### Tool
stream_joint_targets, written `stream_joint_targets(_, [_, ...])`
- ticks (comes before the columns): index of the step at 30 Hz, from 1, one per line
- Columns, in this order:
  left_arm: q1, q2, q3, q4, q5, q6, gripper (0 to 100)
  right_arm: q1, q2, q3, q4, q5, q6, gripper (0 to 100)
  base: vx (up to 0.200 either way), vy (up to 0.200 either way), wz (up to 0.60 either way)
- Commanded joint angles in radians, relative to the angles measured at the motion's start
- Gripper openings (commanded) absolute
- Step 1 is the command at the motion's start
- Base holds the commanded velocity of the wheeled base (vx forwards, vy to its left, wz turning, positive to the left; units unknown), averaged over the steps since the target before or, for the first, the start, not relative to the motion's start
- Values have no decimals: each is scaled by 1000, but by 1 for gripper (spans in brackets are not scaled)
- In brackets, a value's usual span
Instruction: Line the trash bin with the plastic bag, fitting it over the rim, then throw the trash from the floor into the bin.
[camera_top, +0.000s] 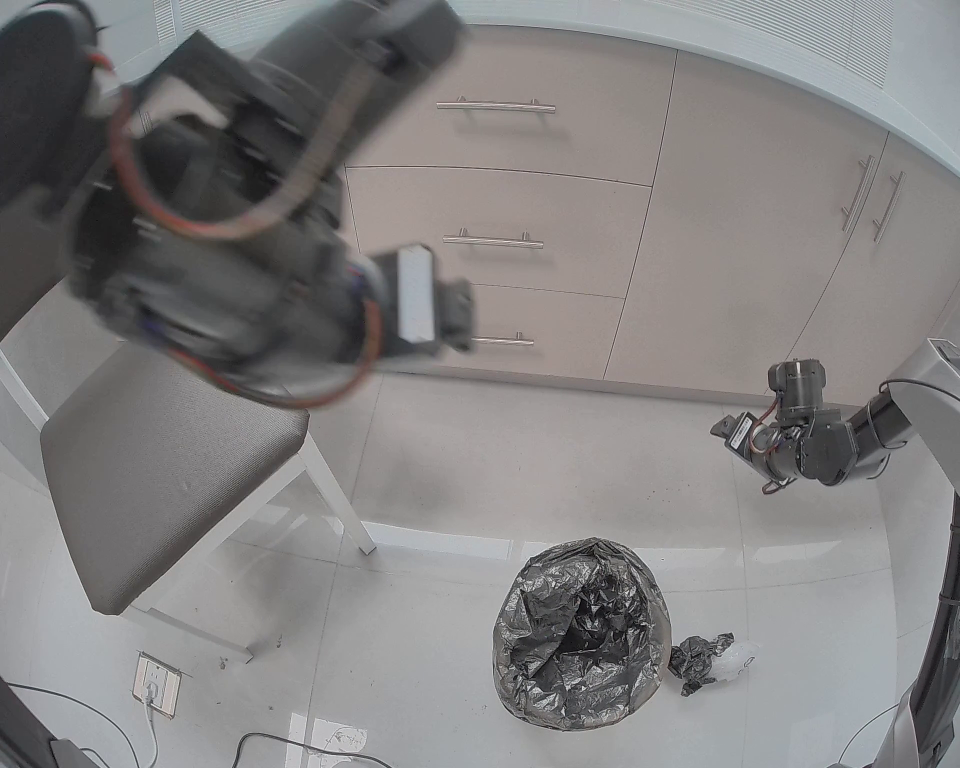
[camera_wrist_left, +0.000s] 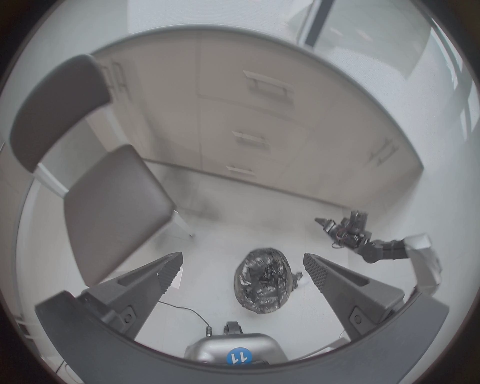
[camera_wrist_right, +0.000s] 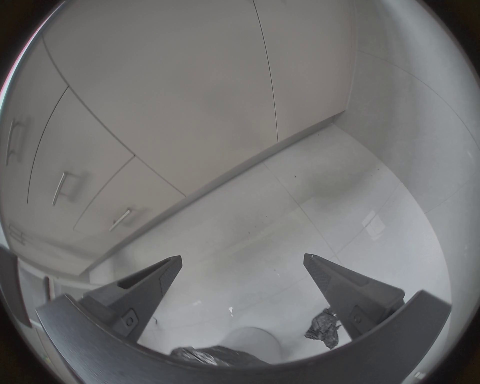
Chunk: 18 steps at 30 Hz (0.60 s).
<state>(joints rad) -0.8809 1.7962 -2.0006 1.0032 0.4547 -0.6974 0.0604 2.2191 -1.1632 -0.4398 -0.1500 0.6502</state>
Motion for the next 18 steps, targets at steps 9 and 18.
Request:
stream_joint_targets(9, [665, -1127, 543, 17, 4, 44, 100, 19, 582, -837, 628, -166, 83, 100, 0, 0, 0])
stream_joint_targets(18, [910, -1534, 1089, -198, -162, 90, 100, 7, 881, -837, 1087, -152, -64, 100, 0, 0, 0])
